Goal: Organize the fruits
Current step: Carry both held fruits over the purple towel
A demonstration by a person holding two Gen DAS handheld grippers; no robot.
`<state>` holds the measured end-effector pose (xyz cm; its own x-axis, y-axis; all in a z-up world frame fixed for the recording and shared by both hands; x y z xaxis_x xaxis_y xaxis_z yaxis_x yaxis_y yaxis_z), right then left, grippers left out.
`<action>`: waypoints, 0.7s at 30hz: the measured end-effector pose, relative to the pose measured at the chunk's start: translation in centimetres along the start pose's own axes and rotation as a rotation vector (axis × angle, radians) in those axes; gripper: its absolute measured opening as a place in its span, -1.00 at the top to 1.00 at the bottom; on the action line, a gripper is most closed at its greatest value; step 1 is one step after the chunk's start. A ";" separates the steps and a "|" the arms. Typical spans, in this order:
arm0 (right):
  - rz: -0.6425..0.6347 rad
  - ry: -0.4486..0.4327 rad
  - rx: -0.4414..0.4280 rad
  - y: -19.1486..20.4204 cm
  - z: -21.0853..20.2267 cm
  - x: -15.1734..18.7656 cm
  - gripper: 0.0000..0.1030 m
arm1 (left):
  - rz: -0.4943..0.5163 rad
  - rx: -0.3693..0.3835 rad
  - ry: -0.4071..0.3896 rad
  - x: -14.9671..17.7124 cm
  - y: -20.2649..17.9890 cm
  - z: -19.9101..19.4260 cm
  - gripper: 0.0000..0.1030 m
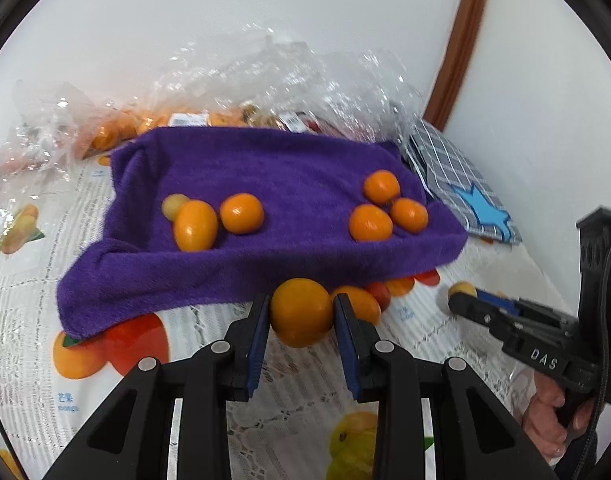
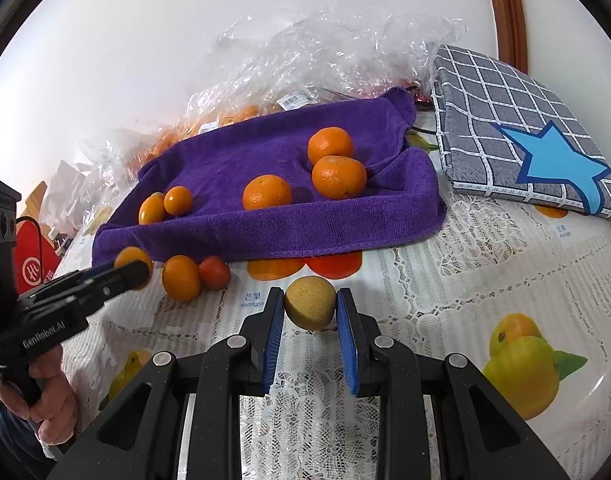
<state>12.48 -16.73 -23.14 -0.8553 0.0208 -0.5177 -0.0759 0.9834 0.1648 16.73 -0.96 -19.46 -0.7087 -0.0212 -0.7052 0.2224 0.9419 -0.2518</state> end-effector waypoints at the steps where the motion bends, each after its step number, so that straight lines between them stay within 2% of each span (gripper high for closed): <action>1: 0.002 -0.003 0.001 0.0 -0.1 0.0 0.49 | -0.010 -0.001 -0.009 -0.2 0.2 -0.1 0.40; 10: 0.039 -0.015 -0.014 -0.4 -0.6 -0.6 0.49 | -0.121 -0.081 -0.105 -2.1 4.1 -1.9 0.40; 13: 0.017 -0.040 0.003 -0.2 -1.1 -1.9 0.49 | -0.155 -0.090 -0.135 -2.7 5.2 -2.5 0.40; 21: -0.042 -0.109 0.083 -1.5 -0.7 -7.4 0.49 | -0.203 -0.116 -0.145 -3.2 7.2 -2.4 0.40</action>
<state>18.56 -18.49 -18.91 -0.7913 -0.0054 -0.6114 -0.0639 0.9952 0.0739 18.98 6.68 -17.39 -0.6257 -0.2532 -0.7378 0.0020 0.9453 -0.3261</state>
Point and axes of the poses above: each gripper's, at about its wrist camera, not at the fingertips, and z roughly the way its jaws point, y to its left, x to its underside, the point moved 7 cm from there along z, roughly the way its jaws point, and after that the axes turned 2 degrees about -z, right-handed, at the moved point
